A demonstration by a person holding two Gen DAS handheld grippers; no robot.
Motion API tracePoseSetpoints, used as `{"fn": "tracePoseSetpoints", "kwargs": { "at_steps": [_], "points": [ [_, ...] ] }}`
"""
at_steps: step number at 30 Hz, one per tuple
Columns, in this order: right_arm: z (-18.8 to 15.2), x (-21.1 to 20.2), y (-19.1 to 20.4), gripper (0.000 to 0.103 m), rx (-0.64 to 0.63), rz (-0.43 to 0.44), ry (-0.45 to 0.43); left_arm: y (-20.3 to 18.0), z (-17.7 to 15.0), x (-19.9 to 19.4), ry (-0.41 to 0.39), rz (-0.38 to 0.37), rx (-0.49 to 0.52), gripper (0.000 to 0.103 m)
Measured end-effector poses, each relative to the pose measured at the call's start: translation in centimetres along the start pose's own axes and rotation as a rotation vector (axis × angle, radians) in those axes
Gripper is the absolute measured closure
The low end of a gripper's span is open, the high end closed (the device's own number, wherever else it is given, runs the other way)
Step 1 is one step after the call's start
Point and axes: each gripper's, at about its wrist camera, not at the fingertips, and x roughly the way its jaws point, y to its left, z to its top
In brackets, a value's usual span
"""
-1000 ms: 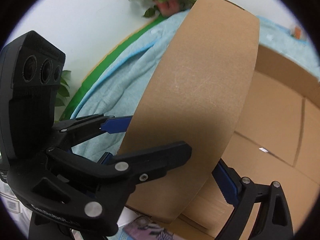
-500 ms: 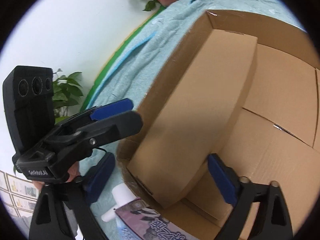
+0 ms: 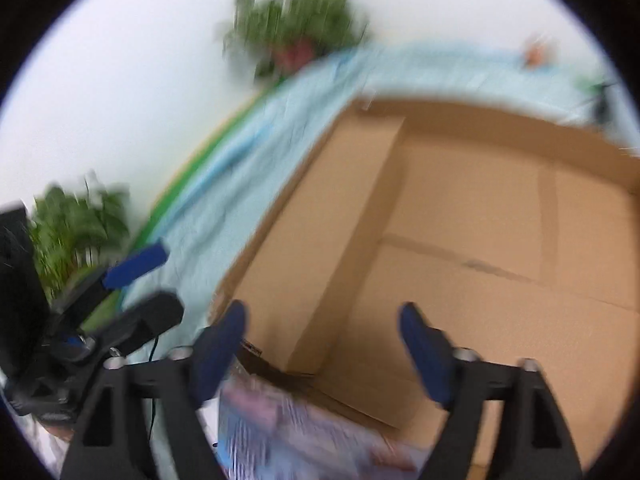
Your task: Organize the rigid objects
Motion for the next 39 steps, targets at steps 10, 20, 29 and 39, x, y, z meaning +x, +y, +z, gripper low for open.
{"fn": "tracePoseSetpoints", "kwargs": {
  "at_steps": [10,20,29,39],
  "points": [
    [-11.3,-13.0,-1.3,0.013,-0.032,-0.308,-0.272,-6.3,-5.7,-6.1,-0.044,-0.011,0.022,0.067],
    [-15.6,-15.2,-1.3,0.002,-0.021,-0.357,-0.315,-11.9,-8.6,-9.3,-0.061,0.063,0.055,0.001],
    [-18.0,-15.5,-2.0,0.001,-0.038,-0.34,-0.285,-12.7,-10.6,-9.1,-0.02,0.041,0.033,0.001],
    [-19.2,-14.2,-1.1,0.001,-0.048,-0.26,-0.225,-11.2,-10.4,-10.7,-0.043,0.047,0.037,0.001]
  ]
}}
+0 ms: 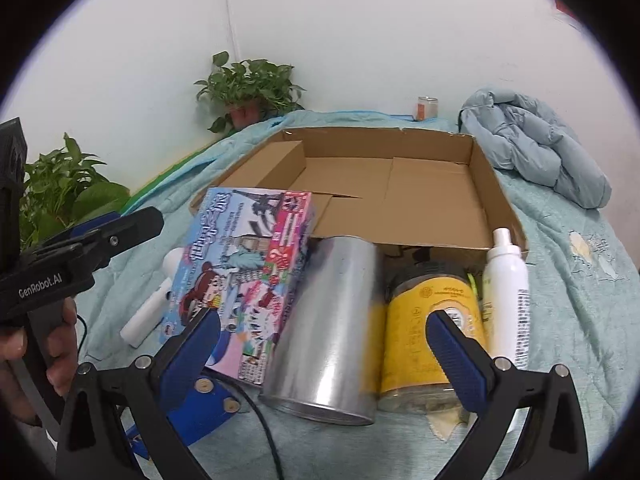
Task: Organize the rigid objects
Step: 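Move the left gripper to the blue-and-pink game box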
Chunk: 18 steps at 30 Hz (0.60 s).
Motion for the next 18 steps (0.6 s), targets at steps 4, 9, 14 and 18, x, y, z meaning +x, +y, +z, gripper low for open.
{"fn": "tracePoseSetpoints", "kwargs": {
  "at_steps": [4,9,14,18],
  "points": [
    [-0.9,-0.6,0.9,0.022,0.003,0.09,-0.028,2.9,0.7,-1.6,-0.003,0.017,-0.018,0.001],
    [-1.9,-1.3,0.9,0.014,0.059,0.253,-0.077,4.8,0.1,-1.2,0.063,-0.019,-0.057,0.001],
    [-2.1,-1.7,1.2,0.0,0.027,0.321,-0.065,4.3,-1.1,0.0,0.11,-0.098,-0.089,0.001],
    [-2.5,-2.2,1.9,0.0,-0.029,0.38,-0.037,3.9,-2.1,1.2,0.17,-0.129,-0.098,0.001]
  ]
}}
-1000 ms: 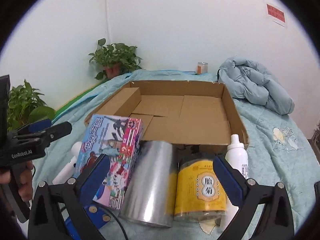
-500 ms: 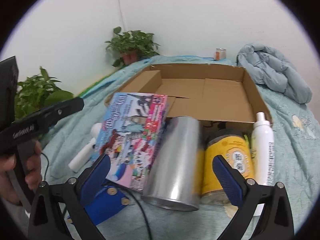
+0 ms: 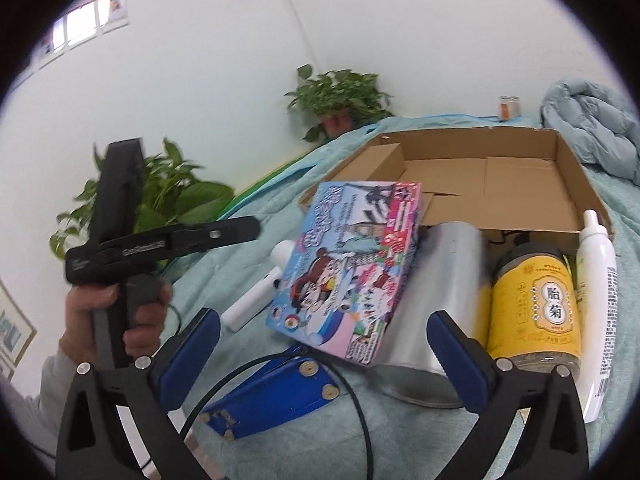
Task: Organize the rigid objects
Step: 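Move the left gripper to the blue-and-pink game box, then grasp the game box with the left gripper and lift it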
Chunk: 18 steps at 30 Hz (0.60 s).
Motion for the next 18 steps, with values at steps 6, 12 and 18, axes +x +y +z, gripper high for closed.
{"fn": "tracePoseSetpoints", "kwargs": {
  "at_steps": [6,12,18],
  "points": [
    [-2.1,-1.5,3.3,0.0,-0.012,0.222,0.138,0.3,0.0,-0.5,0.027,0.004,0.063,0.001],
    [-4.2,-1.9,3.3,0.0,0.154,0.259,0.163,1.1,-0.5,0.2,0.044,-0.025,0.036,0.001],
    [-2.1,0.3,1.8,0.0,0.105,0.052,0.126,1.5,-0.5,4.3,0.126,-0.093,0.025,0.002]
  ]
}}
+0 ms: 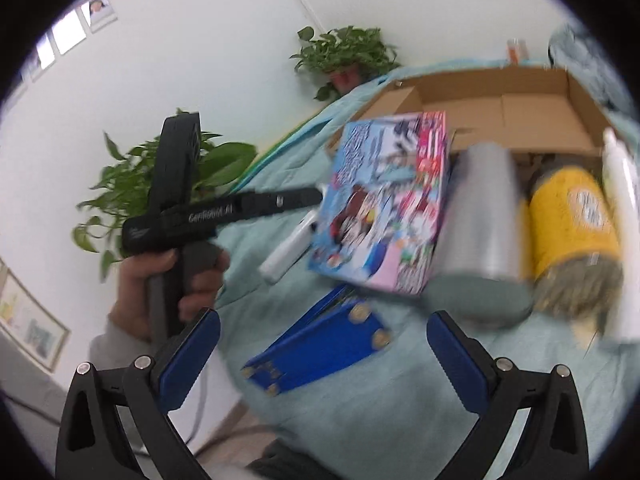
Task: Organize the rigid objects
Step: 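Grasp the game box with the left gripper and lift it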
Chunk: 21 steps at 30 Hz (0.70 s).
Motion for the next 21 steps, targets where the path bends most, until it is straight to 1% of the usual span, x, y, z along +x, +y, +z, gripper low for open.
{"fn": "tracePoseSetpoints", "kwargs": {
  "at_steps": [2,4,6,7,8,9,10,11,12,14,16,19,21],
  "points": [
    [1.7,0.6,0.7,0.0,-0.081,-0.063,-0.03,0.2,0.4,1.0,0.005,-0.024,0.003,0.002],
    [3.2,1.4,1.4,0.0,-0.153,-0.09,-0.057,0.3,0.9,2.1,0.025,-0.044,-0.019,0.004],
    [4.3,2.7,1.2,0.0,-0.179,-0.124,-0.05,0.6,1.2,3.1,0.036,-0.079,-0.05,0.01],
    [4.8,3.4,1.0,0.0,-0.171,-0.138,-0.035,0.8,1.3,3.6,0.046,-0.091,-0.07,0.012],
    [5.2,4.3,0.3,0.0,-0.145,-0.144,-0.012,0.9,1.4,4.0,0.056,-0.094,-0.084,0.017],
    [5.5,5.1,-0.4,0.0,-0.117,-0.145,0.01,1.1,1.5,4.5,0.068,-0.096,-0.097,0.026],
    [5.7,5.9,-1.0,0.0,-0.086,-0.141,0.041,1.2,1.5,4.9,0.082,-0.096,-0.107,0.032],
    [6.0,6.9,-1.6,0.001,-0.063,-0.135,0.071,1.2,1.6,5.3,0.083,-0.088,-0.12,0.043],
    [6.2,7.5,-1.8,0.001,-0.069,-0.128,0.078,1.4,1.5,5.4,0.078,-0.096,-0.137,0.043],
    [6.6,8.6,-1.4,0.001,-0.096,-0.154,0.105,1.3,1.7,5.5,0.078,-0.083,-0.127,0.044],
    [6.8,9.7,-1.0,0.001,-0.113,-0.188,0.129,1.2,1.8,5.8,0.093,-0.082,-0.119,0.044],
    [7.1,10.7,-1.0,0.0,-0.109,-0.203,0.15,1.4,2.0,6.4,0.115,-0.09,-0.133,0.044],
    [7.2,11.5,-0.5,0.0,-0.14,-0.263,0.145,1.2,2.1,6.7,0.117,-0.084,-0.129,0.044]
  ]
}}
